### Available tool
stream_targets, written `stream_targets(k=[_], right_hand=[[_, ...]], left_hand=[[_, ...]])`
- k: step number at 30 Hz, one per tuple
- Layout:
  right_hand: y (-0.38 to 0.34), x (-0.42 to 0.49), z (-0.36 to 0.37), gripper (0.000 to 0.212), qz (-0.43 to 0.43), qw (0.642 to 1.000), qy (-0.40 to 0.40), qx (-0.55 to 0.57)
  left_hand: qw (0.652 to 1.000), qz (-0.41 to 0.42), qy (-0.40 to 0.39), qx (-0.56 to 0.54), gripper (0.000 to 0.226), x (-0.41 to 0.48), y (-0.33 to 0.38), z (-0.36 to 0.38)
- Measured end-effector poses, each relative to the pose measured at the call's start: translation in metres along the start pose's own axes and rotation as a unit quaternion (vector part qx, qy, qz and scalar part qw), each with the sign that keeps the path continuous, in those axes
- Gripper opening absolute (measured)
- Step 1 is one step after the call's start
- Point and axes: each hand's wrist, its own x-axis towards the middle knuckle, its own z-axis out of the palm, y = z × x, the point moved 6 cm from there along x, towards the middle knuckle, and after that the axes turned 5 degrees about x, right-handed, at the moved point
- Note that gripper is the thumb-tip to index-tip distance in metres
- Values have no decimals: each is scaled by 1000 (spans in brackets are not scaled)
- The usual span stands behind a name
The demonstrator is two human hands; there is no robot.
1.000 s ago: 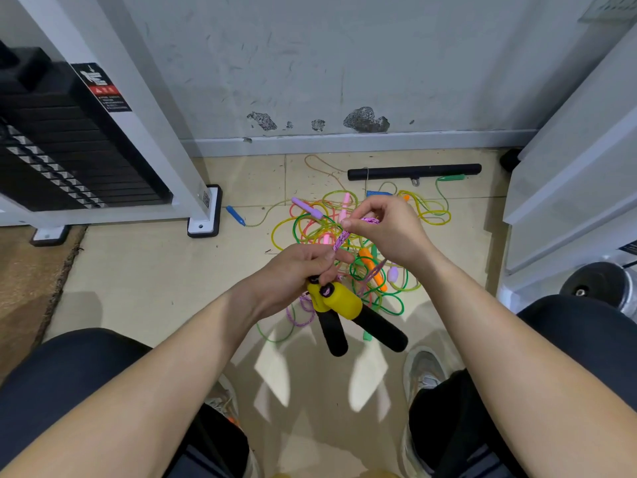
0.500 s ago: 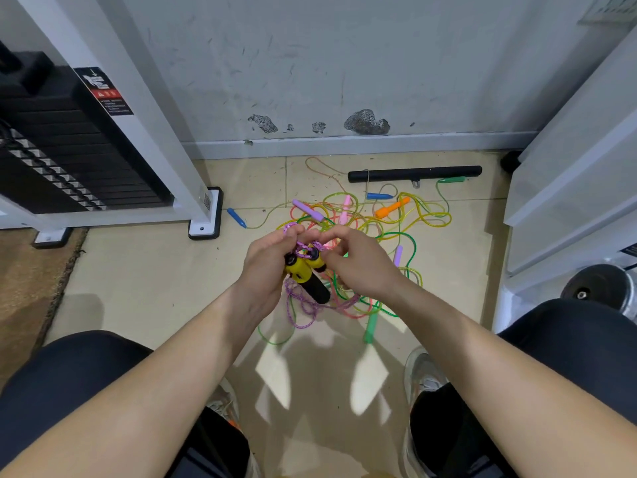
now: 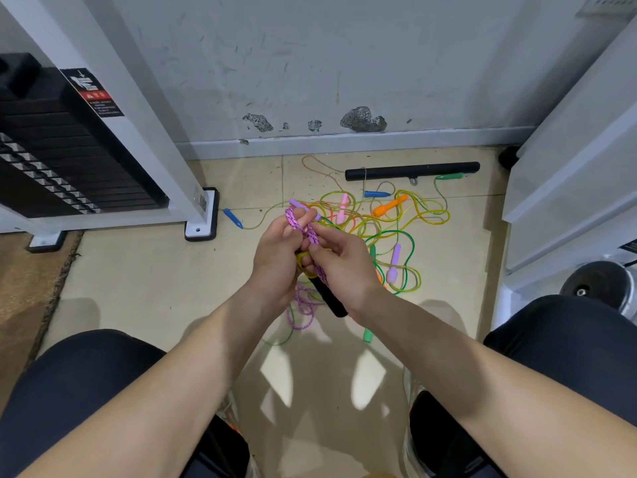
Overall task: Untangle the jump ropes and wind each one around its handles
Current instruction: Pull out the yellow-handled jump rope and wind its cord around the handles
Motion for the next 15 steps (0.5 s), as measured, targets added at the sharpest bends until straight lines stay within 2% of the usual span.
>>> stream_targets(k=[4,7,10,15], right_hand=[[-7,-4,2,36,-38,999,-18,-17],[-8,-11,7,27,-97,984,15,-148],[-5,-20,13,31,-127,954,53,-267],[-2,-27,15,25,-103,966,58,-228]], left_hand=[[1000,15,5,18,34,0,4,-3],[999,16,38,-9,27,-1,-1,-3],[995,18,82,-61,19,3,-6,-6],[985,-15,141,-98,26,9,-4,-12]])
